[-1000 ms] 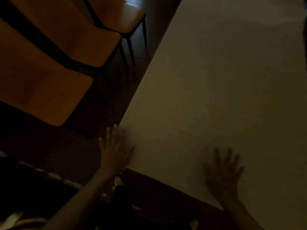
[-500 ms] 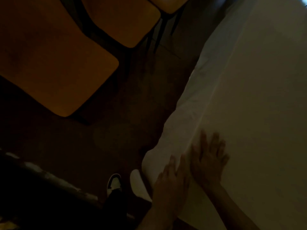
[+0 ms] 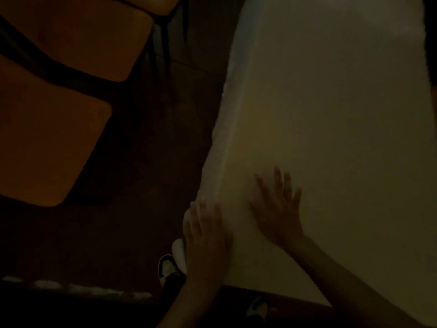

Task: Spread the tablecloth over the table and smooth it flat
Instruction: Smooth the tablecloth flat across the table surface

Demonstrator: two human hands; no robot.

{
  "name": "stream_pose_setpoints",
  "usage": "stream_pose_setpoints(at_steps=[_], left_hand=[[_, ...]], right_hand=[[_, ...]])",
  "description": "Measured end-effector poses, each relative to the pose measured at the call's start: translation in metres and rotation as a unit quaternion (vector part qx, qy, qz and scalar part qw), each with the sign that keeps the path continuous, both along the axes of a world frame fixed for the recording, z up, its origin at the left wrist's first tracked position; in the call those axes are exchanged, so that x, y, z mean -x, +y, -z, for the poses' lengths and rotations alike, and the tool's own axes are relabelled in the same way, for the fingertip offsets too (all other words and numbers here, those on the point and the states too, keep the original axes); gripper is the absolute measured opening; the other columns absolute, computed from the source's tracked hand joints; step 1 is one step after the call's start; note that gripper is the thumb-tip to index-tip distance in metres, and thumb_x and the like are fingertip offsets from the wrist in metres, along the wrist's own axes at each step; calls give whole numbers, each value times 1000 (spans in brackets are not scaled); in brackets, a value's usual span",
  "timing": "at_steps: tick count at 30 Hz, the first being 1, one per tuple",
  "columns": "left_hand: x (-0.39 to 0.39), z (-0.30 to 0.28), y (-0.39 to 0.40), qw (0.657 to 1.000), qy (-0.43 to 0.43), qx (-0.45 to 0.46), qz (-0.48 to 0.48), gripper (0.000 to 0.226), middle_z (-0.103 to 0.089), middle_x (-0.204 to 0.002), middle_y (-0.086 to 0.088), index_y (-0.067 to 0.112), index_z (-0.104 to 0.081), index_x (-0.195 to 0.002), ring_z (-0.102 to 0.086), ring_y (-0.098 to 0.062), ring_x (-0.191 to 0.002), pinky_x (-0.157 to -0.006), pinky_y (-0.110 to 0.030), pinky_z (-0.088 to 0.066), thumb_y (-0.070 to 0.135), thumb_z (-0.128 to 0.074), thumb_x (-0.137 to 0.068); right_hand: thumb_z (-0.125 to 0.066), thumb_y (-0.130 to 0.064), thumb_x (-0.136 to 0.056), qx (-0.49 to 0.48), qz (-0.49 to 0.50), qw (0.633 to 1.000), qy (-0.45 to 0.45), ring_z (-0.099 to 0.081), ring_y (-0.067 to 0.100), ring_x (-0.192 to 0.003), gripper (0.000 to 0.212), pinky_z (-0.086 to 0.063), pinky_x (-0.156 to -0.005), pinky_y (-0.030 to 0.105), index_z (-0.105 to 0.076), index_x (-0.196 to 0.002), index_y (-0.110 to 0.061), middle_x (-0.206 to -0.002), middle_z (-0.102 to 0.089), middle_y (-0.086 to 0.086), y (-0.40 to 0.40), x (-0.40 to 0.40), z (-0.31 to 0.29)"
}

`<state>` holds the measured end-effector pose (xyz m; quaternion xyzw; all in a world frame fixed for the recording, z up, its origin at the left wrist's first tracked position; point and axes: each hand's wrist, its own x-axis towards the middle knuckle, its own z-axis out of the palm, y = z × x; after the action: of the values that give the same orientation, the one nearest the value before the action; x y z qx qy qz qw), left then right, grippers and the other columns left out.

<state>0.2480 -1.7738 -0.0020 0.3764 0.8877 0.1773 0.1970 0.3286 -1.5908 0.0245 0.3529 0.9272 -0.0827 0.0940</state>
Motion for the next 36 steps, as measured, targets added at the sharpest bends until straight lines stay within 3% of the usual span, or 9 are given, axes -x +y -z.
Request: stream_pose_setpoints(at_steps=[7,16,19,21,23,26,30,33,36], left_hand=[[-96,-36,112,990,40,-13,131,76,-3,-165,-19,13,-15,-158,0,-41,-151,-118,-59,-16,49,-40,-95],[-360,-40,304,963,37,-56,262,72,7,-166,-14,23,-11,-159,10,-36,-152,-120,-60,-9,46,-41,-98],[-435,-40,360,950,50,-33,306,71,7,-166,-11,26,-12,-159,11,-34,-152,-119,-61,-9,47,-42,-98],[-467,-36,386,941,64,-3,333,70,8,-166,-9,28,-11,-159,12,-33,-152,-119,-62,-8,48,-42,-99],[-488,-29,402,928,75,31,363,69,10,-166,-7,31,-9,-158,15,-31,-152,-118,-64,-5,50,-39,-99],[-505,-19,411,914,88,73,389,70,11,-166,-5,33,-6,-158,16,-30,-151,-118,-64,-3,53,-34,-97],[-513,-10,413,882,98,110,447,73,16,-166,-5,33,1,-158,24,-30,-149,-117,-64,3,54,-31,-96],[-520,-6,417,876,124,112,453,73,17,-165,-4,32,2,-158,25,-29,-149,-117,-64,2,57,-27,-96],[-527,1,418,876,139,135,442,73,23,-164,-2,33,5,-158,27,-27,-148,-117,-64,6,61,-19,-94]], right_hand=[[-24,-60,-99,-21,191,980,46,13,30,-153,64,-4,-117,68,-6,-157,-40,-168,10,4,81,-198,-36],[-17,-68,-95,24,402,915,26,17,33,-152,69,3,-119,64,-1,-157,-41,-166,16,4,198,-524,-1],[-18,-73,-94,125,423,896,50,-9,39,-151,73,-18,-117,61,6,-155,-43,-167,6,4,208,-591,17],[-21,-76,-93,248,475,835,125,-49,36,-131,75,-40,-103,49,-1,-157,-42,-154,-34,1,209,-616,21],[-19,-91,-76,339,551,731,217,-64,23,-97,92,-46,-88,39,-34,-150,-37,-113,-59,-8,207,-630,22],[-26,-86,-81,406,572,666,253,-65,25,-93,83,-50,-85,34,-69,-112,-22,-103,-68,8,200,-642,35],[-34,-60,-99,461,579,605,294,-64,16,-89,37,-51,-93,42,-67,-94,-45,-98,-66,-5,178,-653,47],[-31,-80,-86,409,555,635,350,-66,24,-92,73,-50,-88,41,-72,-100,-22,-97,-70,7,160,-661,53],[-29,-74,-93,331,525,681,389,-61,15,-68,53,-46,-68,44,-66,-76,-39,-74,-64,-4,148,-668,68]])
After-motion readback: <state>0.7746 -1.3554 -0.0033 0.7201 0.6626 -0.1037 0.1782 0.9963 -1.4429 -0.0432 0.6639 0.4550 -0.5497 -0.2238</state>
